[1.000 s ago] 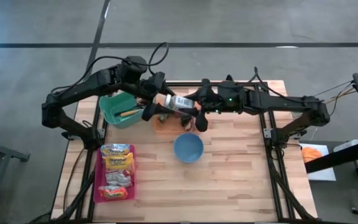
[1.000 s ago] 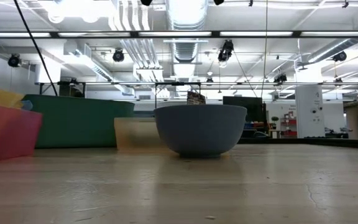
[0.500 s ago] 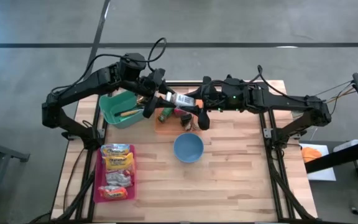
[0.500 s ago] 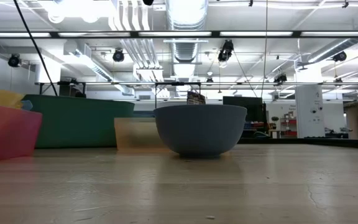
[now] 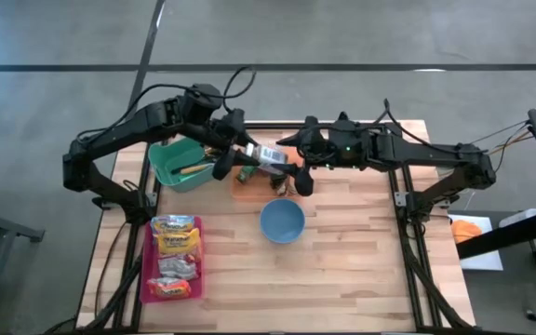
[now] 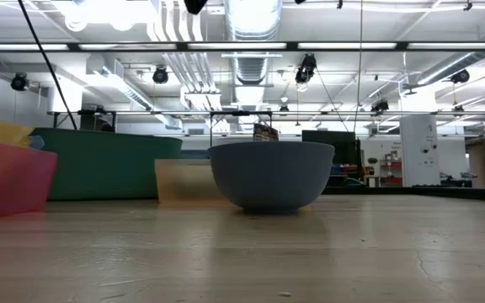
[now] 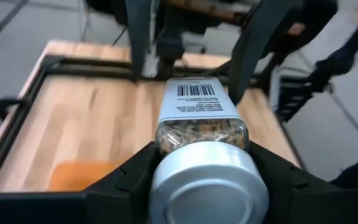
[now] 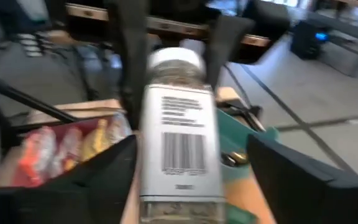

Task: Pick & Place Food Item
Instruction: Adjust the white spice bottle in the orange bin

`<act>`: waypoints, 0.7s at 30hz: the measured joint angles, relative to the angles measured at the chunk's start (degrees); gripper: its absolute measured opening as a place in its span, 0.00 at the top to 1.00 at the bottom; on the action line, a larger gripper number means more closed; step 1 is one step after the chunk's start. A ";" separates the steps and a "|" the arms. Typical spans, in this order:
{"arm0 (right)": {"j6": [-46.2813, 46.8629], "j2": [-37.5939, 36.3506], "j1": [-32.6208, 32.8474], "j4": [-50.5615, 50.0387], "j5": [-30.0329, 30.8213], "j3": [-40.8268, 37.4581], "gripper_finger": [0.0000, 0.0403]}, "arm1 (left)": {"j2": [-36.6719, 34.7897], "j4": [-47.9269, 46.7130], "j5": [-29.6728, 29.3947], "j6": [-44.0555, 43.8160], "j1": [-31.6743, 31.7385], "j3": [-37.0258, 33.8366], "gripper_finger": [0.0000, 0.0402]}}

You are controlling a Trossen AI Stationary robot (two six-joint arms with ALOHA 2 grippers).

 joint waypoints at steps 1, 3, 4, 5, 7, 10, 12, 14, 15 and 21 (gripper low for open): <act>0.19 -0.23 -0.02 -1.17 1.54 0.00 0.22 | 0.09 -0.91 -1.19 0.14 0.02 0.00 0.53; 0.38 -0.60 -0.07 -3.49 4.13 0.00 0.14 | 0.11 -3.29 -4.52 0.74 0.09 -0.11 0.53; 0.54 -0.84 -0.13 -4.18 4.87 0.00 0.11 | 0.11 -4.38 -6.36 1.23 0.13 -0.15 0.53; 0.72 -1.16 -0.13 -5.12 5.20 0.00 0.10 | 0.11 -4.94 -8.09 1.44 0.13 -0.15 0.53; 0.79 -1.95 -0.08 -6.18 6.79 0.00 0.08 | 0.68 -5.28 -10.28 1.92 0.15 -0.17 0.53; 0.92 -3.62 -0.02 -7.63 8.96 0.00 0.07 | 1.99 -6.81 -11.72 1.90 0.35 -0.17 0.53; 1.38 -4.97 -0.07 -9.14 10.54 0.00 0.07 | 3.55 -7.36 -12.34 1.60 0.35 -0.17 0.53; 1.93 -6.23 -0.13 -9.87 12.21 0.00 0.07 | 5.16 -8.45 -12.75 1.50 0.40 -0.17 0.53; 2.65 -7.02 -0.11 -10.83 12.52 -0.02 0.07 | 6.04 -8.88 -12.78 1.53 0.43 -0.18 0.53; 8.21 -11.26 -0.05 -13.93 14.46 0.00 0.07 | 10.59 -12.63 -13.74 0.43 1.38 0.08 0.53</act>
